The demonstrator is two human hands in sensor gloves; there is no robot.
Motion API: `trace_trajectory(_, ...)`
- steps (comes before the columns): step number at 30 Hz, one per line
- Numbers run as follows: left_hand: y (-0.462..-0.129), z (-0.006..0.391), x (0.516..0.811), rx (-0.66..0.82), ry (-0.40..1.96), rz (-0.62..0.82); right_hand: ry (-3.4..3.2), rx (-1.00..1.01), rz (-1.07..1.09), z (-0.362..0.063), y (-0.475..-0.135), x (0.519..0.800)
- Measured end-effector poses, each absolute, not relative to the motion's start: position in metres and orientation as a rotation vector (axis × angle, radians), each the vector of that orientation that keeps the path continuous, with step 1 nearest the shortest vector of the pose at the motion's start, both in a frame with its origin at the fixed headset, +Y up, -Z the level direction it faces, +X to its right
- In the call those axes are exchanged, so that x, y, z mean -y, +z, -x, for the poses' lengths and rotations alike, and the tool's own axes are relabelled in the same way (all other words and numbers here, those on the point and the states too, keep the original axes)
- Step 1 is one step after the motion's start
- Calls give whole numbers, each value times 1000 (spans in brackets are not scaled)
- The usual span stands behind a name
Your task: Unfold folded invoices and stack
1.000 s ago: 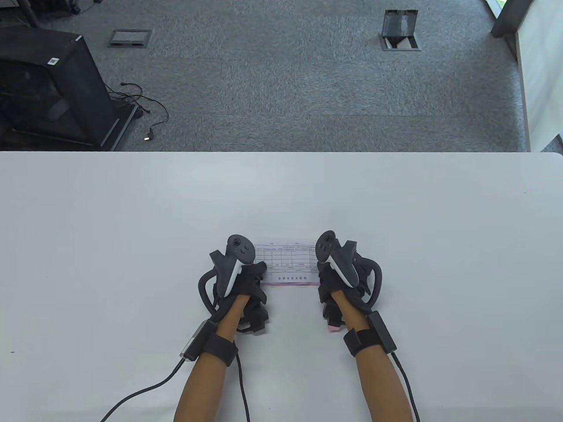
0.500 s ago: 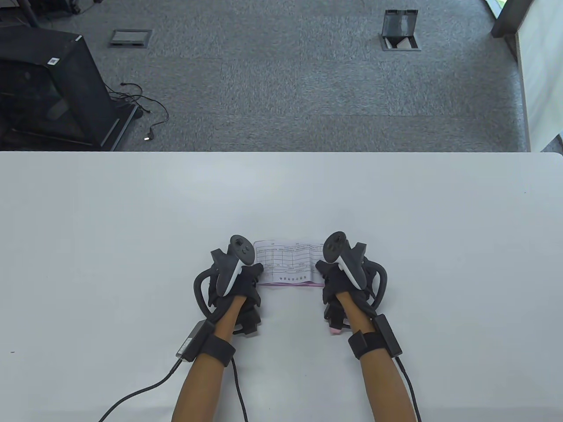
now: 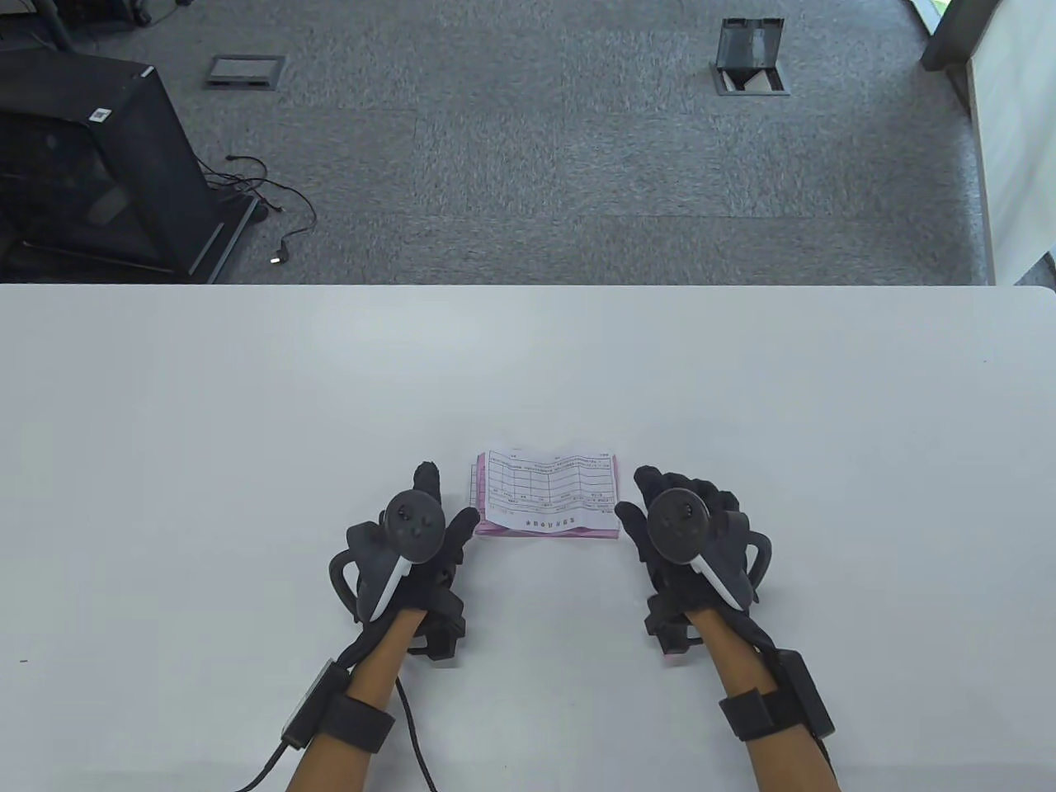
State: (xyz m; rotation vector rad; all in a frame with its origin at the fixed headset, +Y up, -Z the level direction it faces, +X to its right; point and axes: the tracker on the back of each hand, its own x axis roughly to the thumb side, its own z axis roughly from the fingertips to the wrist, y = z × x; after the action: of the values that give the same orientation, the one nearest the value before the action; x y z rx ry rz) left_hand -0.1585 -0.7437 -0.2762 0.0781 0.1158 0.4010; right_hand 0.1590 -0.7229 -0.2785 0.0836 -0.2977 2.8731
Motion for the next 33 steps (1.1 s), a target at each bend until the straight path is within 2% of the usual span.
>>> trace_trajectory(3,-257,161,740,-8,312,-144,2983,493,-243,-166,-255,719)
trace_trajectory(5,-251,163,741,20,244,-160,3011,540,-243,-167,-249,722)
trace_trajectory(9,-246,168,746,49,181,-52,3033,379,-149,-168,-249,730)
trace_trajectory(15,-246,169,750,56,203,24,3079,300,-101,-173,-248,738)
trace_trajectory(33,-248,170,756,54,231,31,3050,291,-84,-176,-245,733)
